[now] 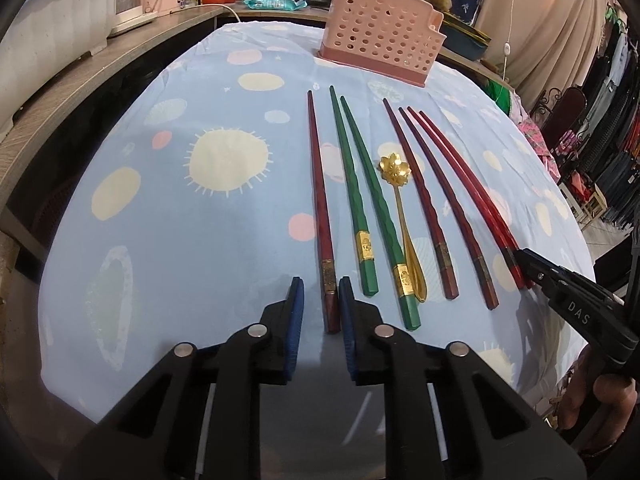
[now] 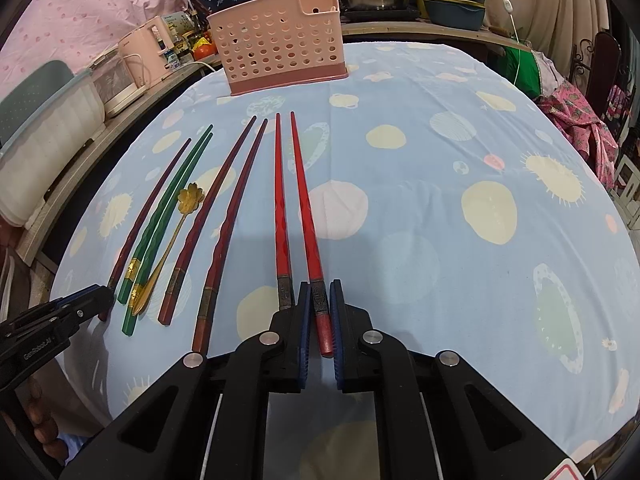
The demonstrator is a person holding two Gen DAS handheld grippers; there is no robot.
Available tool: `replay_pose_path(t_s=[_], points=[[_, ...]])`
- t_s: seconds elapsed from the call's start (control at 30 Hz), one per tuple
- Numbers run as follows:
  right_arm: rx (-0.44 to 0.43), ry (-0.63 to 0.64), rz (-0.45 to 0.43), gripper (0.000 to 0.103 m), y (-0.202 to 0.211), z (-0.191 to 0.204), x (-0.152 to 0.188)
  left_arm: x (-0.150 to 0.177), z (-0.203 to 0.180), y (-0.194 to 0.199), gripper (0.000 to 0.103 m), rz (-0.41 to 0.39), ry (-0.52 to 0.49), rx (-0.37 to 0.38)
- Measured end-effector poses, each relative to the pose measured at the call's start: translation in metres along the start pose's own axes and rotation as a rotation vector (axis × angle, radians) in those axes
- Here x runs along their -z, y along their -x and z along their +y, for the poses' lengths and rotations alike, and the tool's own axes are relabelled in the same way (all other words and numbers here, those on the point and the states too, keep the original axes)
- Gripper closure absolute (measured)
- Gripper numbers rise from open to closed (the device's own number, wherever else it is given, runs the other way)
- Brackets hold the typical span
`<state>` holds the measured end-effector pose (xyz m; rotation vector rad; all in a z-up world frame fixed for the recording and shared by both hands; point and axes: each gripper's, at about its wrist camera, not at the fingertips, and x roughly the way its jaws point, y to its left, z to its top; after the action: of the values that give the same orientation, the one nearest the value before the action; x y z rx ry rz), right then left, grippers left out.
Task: Organize utensils
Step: 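Grasp another dark red chopstick with the left tool while the right tool grasps a bright red chopstick, then carry both chopsticks into the pink basket and open both tools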
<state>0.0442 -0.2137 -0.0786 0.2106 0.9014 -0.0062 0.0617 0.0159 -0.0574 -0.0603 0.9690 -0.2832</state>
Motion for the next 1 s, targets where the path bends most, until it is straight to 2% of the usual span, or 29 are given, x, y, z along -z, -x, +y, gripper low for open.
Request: replay_pose_path(t_s=[0.1,0.47,0.73,1.0], points=[[0.001,0.001,0.0,0.094,0.0,0.0,0.0,0.0,0.0,0.0,0.095,0.004,0.0,0.009],[-0.008,0.006,-0.037,0.096,0.016,0.002,-0.005,-0.011,0.005,0.021,0.095,-0.058,0.013,0.011],[-0.034,-0.017,-0.126,0.096,0.046,-0.002,-0.029,-0.039,0.008,0.054,0.096,-0.164,0.028,0.023],[-0.027,-0.021,-0.25,0.096,0.077,-0.007,-0.062,-0.079,0.009,0.088,0.096,-0.306,0.037,0.013]])
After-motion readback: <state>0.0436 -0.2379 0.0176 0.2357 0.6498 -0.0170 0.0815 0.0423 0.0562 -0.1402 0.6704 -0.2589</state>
